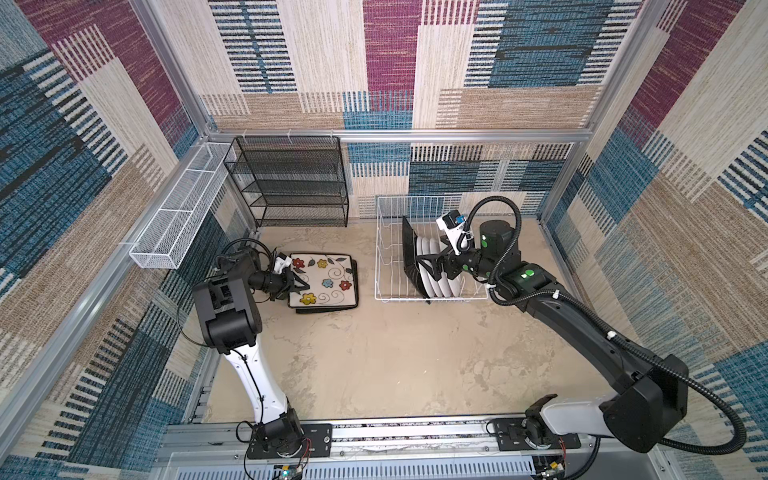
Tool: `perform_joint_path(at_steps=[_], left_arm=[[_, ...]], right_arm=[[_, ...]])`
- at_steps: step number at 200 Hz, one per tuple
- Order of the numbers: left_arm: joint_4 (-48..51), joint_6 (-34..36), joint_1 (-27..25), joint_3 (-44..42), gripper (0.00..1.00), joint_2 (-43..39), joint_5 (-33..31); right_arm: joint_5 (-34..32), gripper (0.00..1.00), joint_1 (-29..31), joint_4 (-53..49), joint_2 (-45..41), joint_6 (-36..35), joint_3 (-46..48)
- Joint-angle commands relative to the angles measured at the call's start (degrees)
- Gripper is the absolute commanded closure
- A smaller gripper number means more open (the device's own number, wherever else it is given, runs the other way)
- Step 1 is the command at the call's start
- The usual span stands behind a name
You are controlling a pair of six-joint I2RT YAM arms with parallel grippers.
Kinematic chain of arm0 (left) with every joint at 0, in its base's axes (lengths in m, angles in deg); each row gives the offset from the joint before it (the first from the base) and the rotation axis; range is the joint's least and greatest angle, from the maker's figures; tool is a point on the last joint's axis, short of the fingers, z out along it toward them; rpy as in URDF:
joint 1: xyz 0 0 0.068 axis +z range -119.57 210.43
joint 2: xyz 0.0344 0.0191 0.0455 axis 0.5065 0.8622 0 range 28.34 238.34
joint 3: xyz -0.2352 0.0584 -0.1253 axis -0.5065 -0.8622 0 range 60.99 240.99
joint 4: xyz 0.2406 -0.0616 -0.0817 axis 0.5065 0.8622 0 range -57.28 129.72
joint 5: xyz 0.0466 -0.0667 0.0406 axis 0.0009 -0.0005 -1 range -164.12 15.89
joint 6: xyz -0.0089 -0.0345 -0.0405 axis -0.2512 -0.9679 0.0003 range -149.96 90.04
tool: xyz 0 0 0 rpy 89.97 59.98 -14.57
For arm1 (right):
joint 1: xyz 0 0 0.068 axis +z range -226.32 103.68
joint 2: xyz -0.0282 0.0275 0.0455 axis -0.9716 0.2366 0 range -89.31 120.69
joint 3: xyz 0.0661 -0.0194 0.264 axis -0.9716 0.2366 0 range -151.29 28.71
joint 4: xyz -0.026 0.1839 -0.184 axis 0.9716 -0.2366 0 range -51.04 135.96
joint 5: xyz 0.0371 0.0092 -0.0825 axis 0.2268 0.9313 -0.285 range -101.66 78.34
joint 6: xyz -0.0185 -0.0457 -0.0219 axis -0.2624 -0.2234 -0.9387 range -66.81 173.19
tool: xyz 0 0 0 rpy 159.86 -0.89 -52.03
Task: Unload the plates from the dish rack
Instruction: 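Lower the floral plate flat onto the floor and open the left gripper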
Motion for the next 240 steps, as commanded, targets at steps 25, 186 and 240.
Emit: perform_joint_path(at_steps=[25, 186, 240], left_arm=[[2.6, -0.1, 0.1, 0.9, 0.68, 0.8, -5.4], [3.5, -1.5, 0.2, 3.4, 0.51, 2.3, -11.4], [3.4, -2.7, 0.2, 3.2, 0.4, -0.5, -15.8]], right_arm=[[-1.1, 0.01, 0.1, 0.5, -0.4, 0.2, 0.2], [-1.7, 0.01, 0.1, 0.0, -0.7, -0.1, 0.4], [-2.4, 0.01, 0.1, 0.1, -0.7, 0.0, 0.6]])
